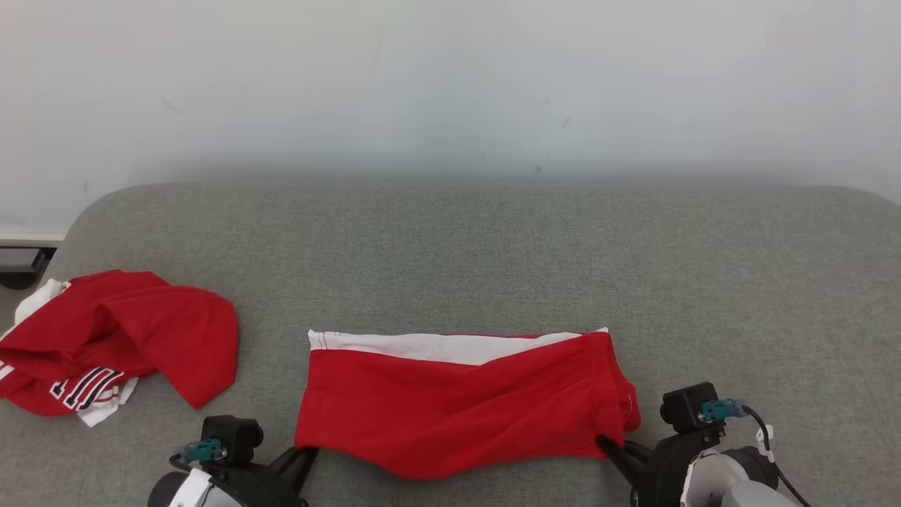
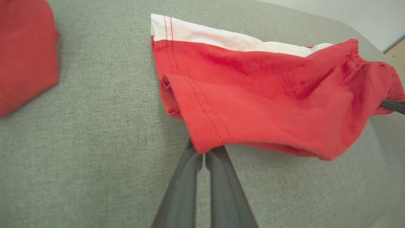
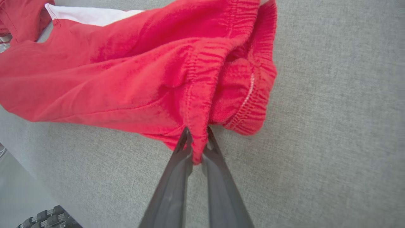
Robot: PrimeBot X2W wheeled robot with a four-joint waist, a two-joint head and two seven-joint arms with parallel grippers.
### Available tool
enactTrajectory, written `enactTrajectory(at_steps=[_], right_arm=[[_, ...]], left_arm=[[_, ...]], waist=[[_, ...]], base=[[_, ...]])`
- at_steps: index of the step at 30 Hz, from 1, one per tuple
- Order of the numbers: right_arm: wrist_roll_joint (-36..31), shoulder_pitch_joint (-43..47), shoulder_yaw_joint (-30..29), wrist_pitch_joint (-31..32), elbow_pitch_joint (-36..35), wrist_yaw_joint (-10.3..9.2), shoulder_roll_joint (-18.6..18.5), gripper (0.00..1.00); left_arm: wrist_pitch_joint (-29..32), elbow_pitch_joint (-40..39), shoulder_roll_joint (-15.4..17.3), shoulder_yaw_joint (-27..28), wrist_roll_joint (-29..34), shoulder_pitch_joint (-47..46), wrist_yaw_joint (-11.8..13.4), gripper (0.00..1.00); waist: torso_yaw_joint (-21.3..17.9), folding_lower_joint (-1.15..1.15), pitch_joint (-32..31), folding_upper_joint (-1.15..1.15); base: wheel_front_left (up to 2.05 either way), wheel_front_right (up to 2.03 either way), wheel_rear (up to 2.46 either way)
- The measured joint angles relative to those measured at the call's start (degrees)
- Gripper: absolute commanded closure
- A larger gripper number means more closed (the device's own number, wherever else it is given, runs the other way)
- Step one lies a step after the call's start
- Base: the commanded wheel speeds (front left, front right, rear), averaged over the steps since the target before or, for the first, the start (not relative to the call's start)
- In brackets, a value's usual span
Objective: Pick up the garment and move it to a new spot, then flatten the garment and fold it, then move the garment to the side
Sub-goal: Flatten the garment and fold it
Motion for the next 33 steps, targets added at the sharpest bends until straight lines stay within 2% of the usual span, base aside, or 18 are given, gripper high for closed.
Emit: enactTrajectory(at_steps=[15,16,17,18,25,27,33], right_arm=[[1.1,2.2,-0.6,1.5,-1.5,-0.04,-0.9,1.00],[1.2,2.2,-0.7,1.5,-1.5,-0.09,-0.9,0.59],[1.2,2.2,-0.7,1.5,-1.5,-0.10,-0.8,0.06],[1.6,2.2,-0.9,1.4,-1.6,-0.10,-0.7,0.00],[4.6,3.8,-2.4,1.4,-4.5,-0.05,-1.6,0.00],[4.8,4.9,-2.7,1.4,-6.0,-0.05,-2.7,0.00],[6.3,7.7,-5.6,-0.4,-11.8,-0.05,-5.7,0.00]], left_arm=[[0.0,0.2,-0.3,0.7,0.0,1.1,0.0,1.00],[0.0,0.6,-0.4,0.7,0.0,1.3,0.0,1.00],[0.0,1.2,-0.5,0.7,0.0,1.5,0.0,0.54],[0.0,1.4,-0.5,1.0,0.0,1.6,0.2,0.00],[0.0,1.3,0.7,4.5,-1.5,2.8,1.9,0.00],[0.0,0.7,1.4,5.0,-1.9,4.1,2.1,0.00],[0.0,-2.4,3.4,8.1,-2.0,5.9,4.9,0.00]], waist=[[-2.0,0.00,0.7,0.00],[-2.0,0.00,0.6,0.01],[-2.0,0.00,0.5,0.00],[-2.1,0.00,0.4,0.00],[-2.5,0.00,-0.9,0.00],[-2.6,0.00,-1.3,0.00],[-3.0,0.00,-2.3,0.01]], base=[[0.00,0.00,0.00],[0.00,0.00,0.00],[0.00,0.00,0.00],[0.00,0.00,0.00],[0.00,0.00,0.00],[0.00,0.00,0.00],[0.00,0.00,0.00]])
